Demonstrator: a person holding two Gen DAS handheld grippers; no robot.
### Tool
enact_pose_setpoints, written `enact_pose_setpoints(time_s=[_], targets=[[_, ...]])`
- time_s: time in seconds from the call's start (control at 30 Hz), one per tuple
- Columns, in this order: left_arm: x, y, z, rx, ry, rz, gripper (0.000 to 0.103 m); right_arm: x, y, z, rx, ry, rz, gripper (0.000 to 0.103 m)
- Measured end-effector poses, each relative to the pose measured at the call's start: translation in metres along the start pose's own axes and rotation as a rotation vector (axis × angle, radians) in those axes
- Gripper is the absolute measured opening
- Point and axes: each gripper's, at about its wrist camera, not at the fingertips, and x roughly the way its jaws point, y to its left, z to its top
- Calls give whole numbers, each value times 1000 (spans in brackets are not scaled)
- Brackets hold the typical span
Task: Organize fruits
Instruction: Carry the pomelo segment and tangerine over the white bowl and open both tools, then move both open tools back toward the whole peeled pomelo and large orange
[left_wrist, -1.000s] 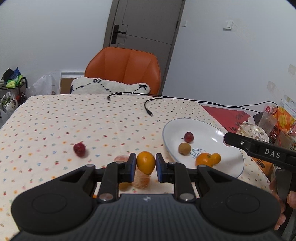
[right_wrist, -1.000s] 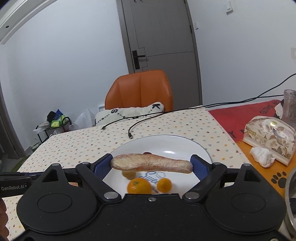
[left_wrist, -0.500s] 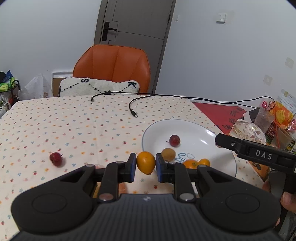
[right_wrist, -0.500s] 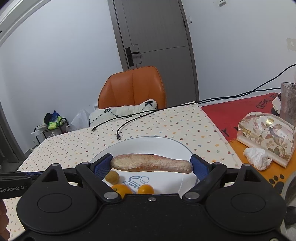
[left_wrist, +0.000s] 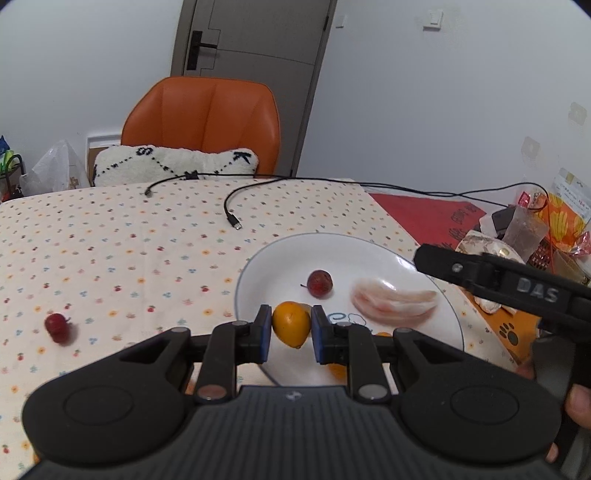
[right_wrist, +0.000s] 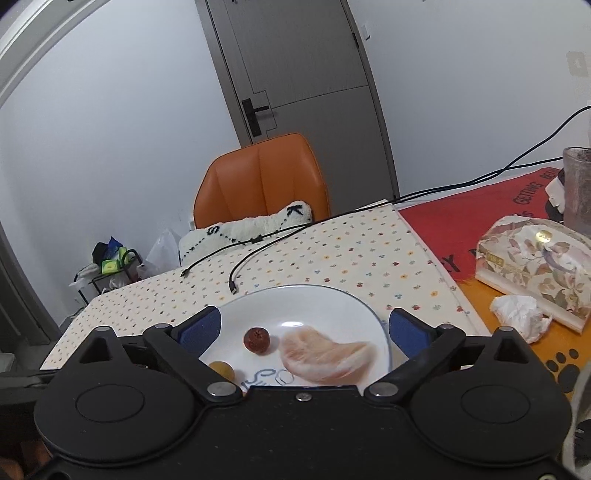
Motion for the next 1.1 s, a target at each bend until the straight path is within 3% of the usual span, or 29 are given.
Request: enact_pose_setpoints(time_s=[0.13, 0.4, 0.8, 1.1], targets=[[4, 0, 0, -11, 4, 15, 22, -6, -9, -2, 24, 8, -18, 99], [-10, 7, -1, -23, -20, 34, 34, -13, -9, -10, 42, 18, -20, 100], [-48, 37, -17, -60, -76, 66, 61, -24, 23, -22, 4, 18, -2, 103], [-76, 67, -31, -121, -96, 77, 71, -34, 58, -27, -22, 14, 41, 103]])
